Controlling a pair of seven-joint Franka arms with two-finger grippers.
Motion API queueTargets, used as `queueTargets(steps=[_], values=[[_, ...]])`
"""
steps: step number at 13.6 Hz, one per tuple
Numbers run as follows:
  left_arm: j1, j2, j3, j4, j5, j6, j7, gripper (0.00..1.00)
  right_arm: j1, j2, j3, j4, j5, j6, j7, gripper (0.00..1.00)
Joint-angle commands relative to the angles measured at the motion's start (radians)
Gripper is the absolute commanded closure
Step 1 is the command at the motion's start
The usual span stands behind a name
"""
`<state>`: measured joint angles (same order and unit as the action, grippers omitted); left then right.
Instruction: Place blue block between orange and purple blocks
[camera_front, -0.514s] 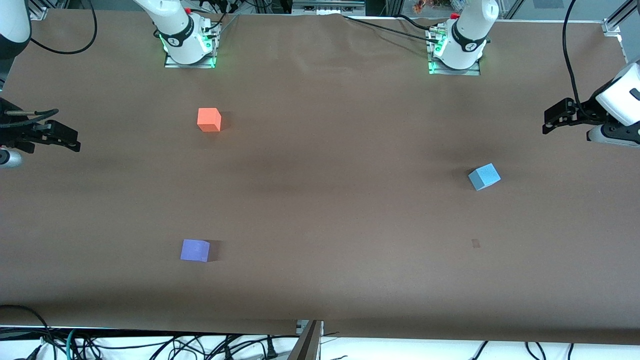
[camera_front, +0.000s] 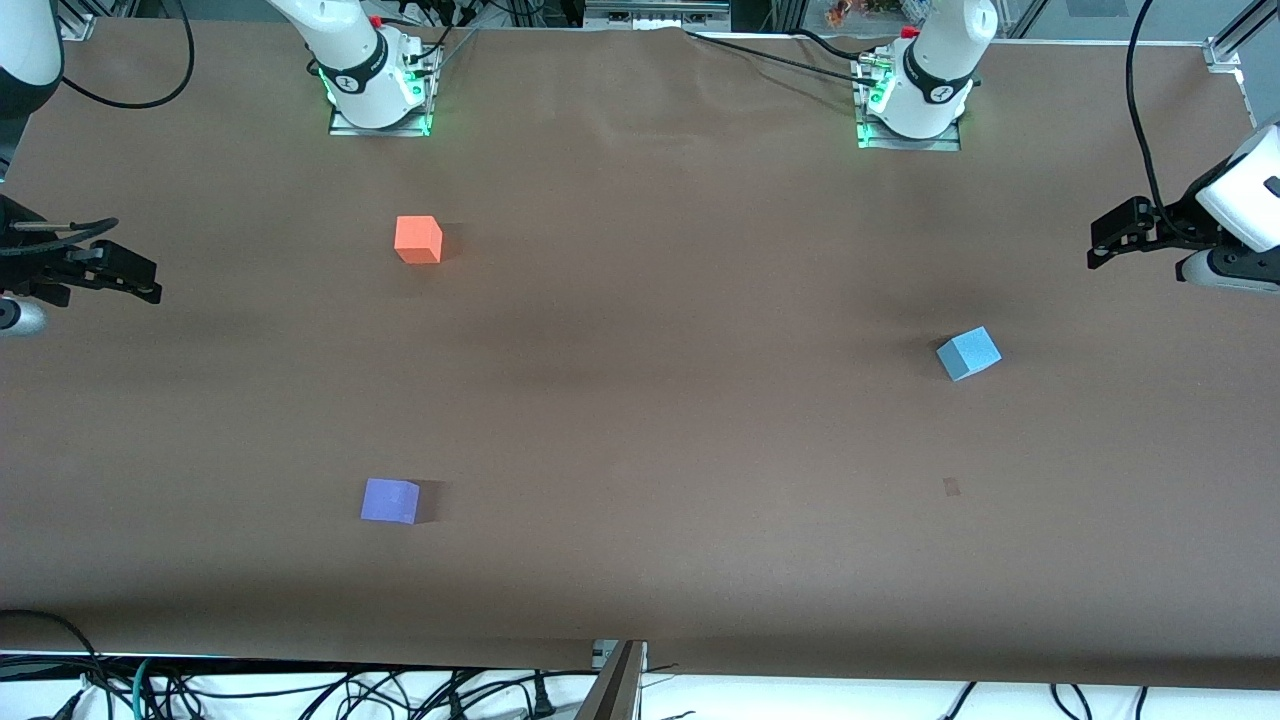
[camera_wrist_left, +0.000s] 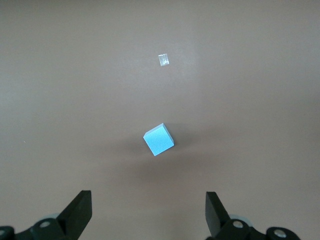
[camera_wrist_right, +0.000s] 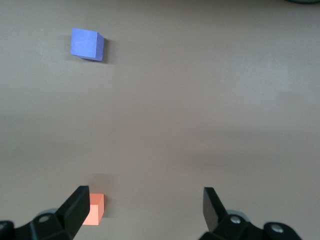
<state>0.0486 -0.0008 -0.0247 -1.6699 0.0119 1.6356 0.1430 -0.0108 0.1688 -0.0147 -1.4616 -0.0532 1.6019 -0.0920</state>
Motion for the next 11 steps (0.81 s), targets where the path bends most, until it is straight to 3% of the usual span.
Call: queueTargets(steps=[1, 11], values=[[0.005, 0.019, 0.005, 0.027, -0.01, -0.017, -0.006, 0.0, 0.002, 0.005, 0.001, 0.015, 0.004, -0.014, 0.011, 0.0], [0.024, 0.053, 0.005, 0.028, -0.01, -0.022, 0.021, 0.0, 0.002, 0.005, 0.001, 0.015, 0.004, -0.013, 0.012, 0.0]])
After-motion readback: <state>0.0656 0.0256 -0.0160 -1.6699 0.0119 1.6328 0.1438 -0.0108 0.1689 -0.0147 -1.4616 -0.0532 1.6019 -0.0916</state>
